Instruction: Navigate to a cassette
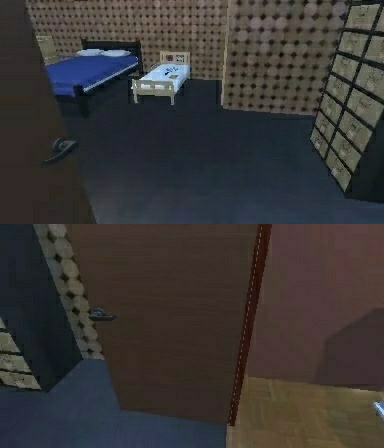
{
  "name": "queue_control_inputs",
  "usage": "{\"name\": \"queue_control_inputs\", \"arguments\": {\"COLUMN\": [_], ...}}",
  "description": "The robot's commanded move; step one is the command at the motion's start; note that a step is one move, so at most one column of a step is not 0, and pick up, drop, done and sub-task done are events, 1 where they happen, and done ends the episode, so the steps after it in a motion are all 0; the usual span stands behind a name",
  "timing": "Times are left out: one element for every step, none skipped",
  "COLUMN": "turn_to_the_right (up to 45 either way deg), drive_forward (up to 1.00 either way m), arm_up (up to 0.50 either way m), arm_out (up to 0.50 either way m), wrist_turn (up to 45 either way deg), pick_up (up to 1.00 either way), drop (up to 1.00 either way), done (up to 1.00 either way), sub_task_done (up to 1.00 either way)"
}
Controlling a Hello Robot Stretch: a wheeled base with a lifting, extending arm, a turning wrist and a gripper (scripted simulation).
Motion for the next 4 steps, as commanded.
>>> {"name": "queue_control_inputs", "arguments": {"turn_to_the_right": [0.0,-33.0,0.0,-27.0], "drive_forward": [0.85,0.0,0.6,0.0], "arm_up": [0.0,0.0,0.0,0.0], "arm_out": [0.0,0.0,0.0,0.0], "wrist_turn": [0.0,0.0,0.0,0.0], "pick_up": [0.0,0.0,0.0,0.0], "drop": [0.0,0.0,0.0,0.0], "done": [0.0,0.0,0.0,0.0], "sub_task_done": [0.0,0.0,0.0,0.0]}}
